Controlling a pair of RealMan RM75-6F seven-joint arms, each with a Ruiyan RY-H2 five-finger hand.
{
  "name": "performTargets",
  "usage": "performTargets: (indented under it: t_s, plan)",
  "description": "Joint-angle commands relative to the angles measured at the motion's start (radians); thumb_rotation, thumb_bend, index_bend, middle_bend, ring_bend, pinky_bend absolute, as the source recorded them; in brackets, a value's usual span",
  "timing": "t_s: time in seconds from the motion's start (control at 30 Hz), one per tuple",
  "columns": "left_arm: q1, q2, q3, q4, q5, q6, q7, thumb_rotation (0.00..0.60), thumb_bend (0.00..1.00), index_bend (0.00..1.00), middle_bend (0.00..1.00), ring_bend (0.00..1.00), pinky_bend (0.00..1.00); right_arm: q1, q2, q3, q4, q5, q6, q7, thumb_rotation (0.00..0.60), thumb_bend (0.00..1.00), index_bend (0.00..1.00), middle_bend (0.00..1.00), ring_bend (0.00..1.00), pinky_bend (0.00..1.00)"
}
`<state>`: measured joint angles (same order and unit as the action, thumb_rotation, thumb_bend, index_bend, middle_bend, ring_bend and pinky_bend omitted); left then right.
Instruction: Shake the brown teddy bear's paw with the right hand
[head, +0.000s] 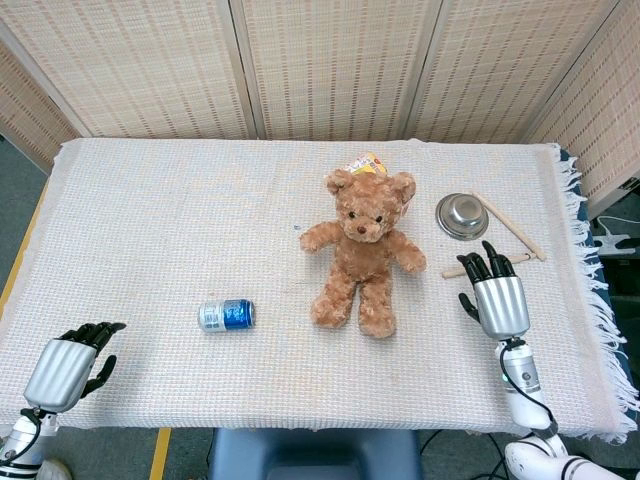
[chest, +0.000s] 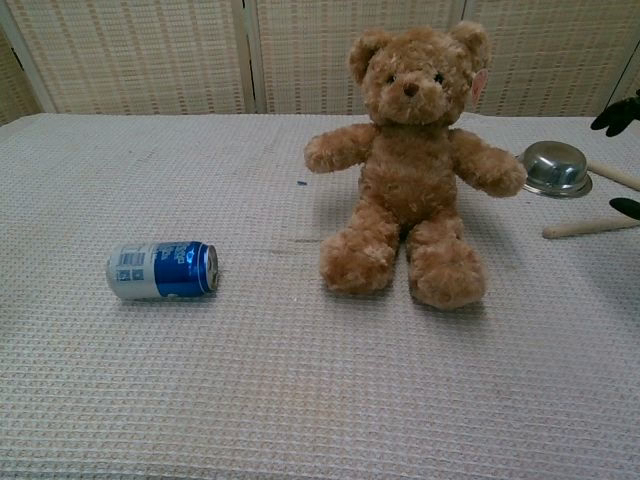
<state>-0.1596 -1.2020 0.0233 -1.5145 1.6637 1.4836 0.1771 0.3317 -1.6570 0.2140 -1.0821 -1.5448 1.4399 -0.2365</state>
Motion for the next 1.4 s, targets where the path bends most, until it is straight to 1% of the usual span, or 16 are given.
performTargets:
  t_s: [0.03, 0.2, 0.5, 0.6, 0.7, 0.93, 1.17, 1.4]
  plan:
    - [0.0, 0.0, 0.0, 0.001, 0.001, 0.001, -0.001, 0.6, 0.44, 0.27, 0.33, 0.35, 0.57, 0.046, -0.058, 0.01, 0.086, -0.001, -0.012, 0.06, 0.6, 0.12, 0.27, 0.29, 0.11, 0.28]
    - [-0.001, 0.001, 0.001, 0.002, 0.002, 0.0, -0.003, 0.6, 0.44, 0.27, 0.33, 0.35, 0.57, 0.092, -0.134, 0.0, 0.215, -0.017, -0.011, 0.133, 0.6, 0.12, 0.29, 0.29, 0.11, 0.28]
    - [-0.001, 0.002, 0.003, 0.002, 0.007, 0.002, -0.01, 0.6, 0.44, 0.27, 0.33, 0.35, 0.57, 0.147, -0.233, -0.012, 0.369, -0.018, -0.011, 0.216, 0.6, 0.12, 0.33, 0.29, 0.11, 0.28]
    - [-0.001, 0.002, 0.004, 0.002, 0.009, 0.002, -0.009, 0.6, 0.44, 0.27, 0.33, 0.35, 0.57, 0.165, -0.263, -0.01, 0.423, -0.015, -0.004, 0.24, 0.6, 0.12, 0.34, 0.29, 0.11, 0.28]
    - [-0.001, 0.002, 0.004, 0.002, 0.01, 0.002, -0.008, 0.6, 0.44, 0.27, 0.33, 0.35, 0.57, 0.172, -0.274, -0.009, 0.443, -0.013, -0.003, 0.249, 0.6, 0.12, 0.35, 0.29, 0.11, 0.28]
    - [0.0, 0.003, 0.005, 0.001, 0.011, 0.004, -0.007, 0.6, 0.44, 0.27, 0.33, 0.35, 0.57, 0.225, -0.353, 0.008, 0.587, 0.007, 0.0, 0.289, 0.6, 0.12, 0.36, 0.29, 0.11, 0.28]
    - [0.0, 0.003, 0.007, 0.0, 0.017, 0.006, -0.006, 0.6, 0.44, 0.26, 0.33, 0.35, 0.57, 0.269, -0.405, 0.022, 0.704, 0.038, -0.022, 0.315, 0.6, 0.12, 0.36, 0.29, 0.11, 0.3]
    - [0.0, 0.003, 0.009, -0.001, 0.02, 0.006, -0.005, 0.6, 0.44, 0.27, 0.33, 0.35, 0.57, 0.305, -0.445, 0.031, 0.795, 0.067, -0.047, 0.347, 0.6, 0.12, 0.38, 0.3, 0.12, 0.32]
